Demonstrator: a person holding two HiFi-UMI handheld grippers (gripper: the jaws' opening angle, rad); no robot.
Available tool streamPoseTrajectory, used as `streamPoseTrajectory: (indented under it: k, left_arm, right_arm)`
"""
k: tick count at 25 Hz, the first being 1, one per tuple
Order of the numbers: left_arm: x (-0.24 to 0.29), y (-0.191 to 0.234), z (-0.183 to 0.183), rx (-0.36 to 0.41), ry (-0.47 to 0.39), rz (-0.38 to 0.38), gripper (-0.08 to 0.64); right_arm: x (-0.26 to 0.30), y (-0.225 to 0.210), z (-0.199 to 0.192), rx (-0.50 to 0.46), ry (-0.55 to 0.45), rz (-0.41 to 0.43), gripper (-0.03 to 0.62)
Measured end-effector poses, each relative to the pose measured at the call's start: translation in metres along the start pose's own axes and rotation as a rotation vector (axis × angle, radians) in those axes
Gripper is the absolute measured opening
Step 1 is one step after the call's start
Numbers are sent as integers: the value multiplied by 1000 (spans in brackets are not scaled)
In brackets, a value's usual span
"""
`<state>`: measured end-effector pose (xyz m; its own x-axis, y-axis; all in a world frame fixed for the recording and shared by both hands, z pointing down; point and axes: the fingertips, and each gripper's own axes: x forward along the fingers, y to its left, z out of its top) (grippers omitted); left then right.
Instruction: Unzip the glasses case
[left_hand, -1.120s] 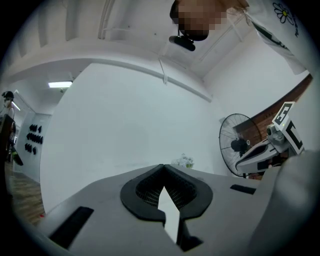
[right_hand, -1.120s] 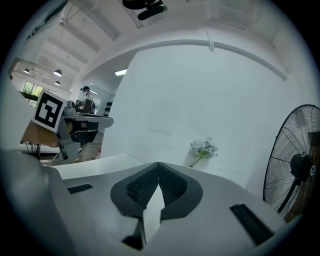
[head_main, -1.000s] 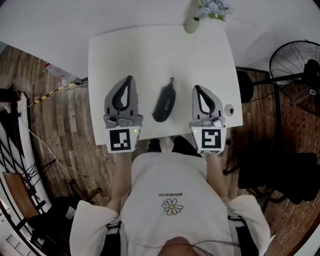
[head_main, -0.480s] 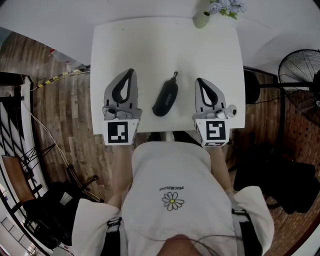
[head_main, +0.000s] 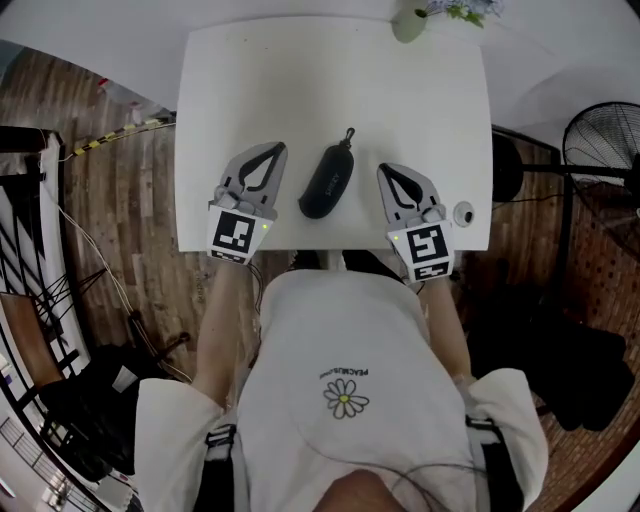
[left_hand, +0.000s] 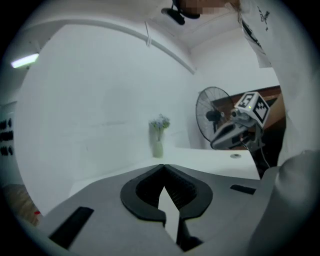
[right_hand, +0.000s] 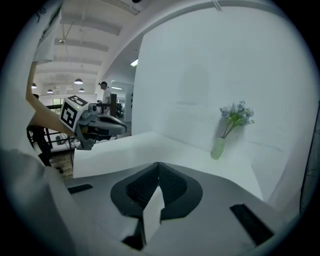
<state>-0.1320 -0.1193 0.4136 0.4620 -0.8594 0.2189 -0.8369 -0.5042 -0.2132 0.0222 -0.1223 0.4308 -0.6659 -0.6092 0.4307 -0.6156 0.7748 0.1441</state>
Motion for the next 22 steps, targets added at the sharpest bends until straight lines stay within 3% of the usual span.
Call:
streamPoseTrajectory:
  k: [2, 4, 7, 9, 12, 15, 22]
  left_arm:
    - [1, -24, -38, 12, 117, -84, 14]
    - [-2, -41, -66, 14, 196, -122, 14]
    - [-8, -50, -89, -20, 254, -111, 14]
    - [-11, -54, -101, -32, 291, -122, 14]
    - [-14, -70, -119, -20, 370, -214, 14]
    - [-15, -87, -129, 12, 422, -295, 14]
    - [-16, -107, -133, 28, 463, -375, 12]
  right_arm:
    - [8, 14, -17, -4, 39, 64, 8]
    - [16, 29, -31, -43, 59, 127, 8]
    - [27, 46, -57, -138, 116, 188, 8]
    - [35, 52, -73, -150, 160, 221, 8]
    - [42, 59, -92, -140, 213, 273, 8]
    - [45, 64, -100, -153, 241, 313, 8]
    - [62, 65, -91, -220, 237, 334, 8]
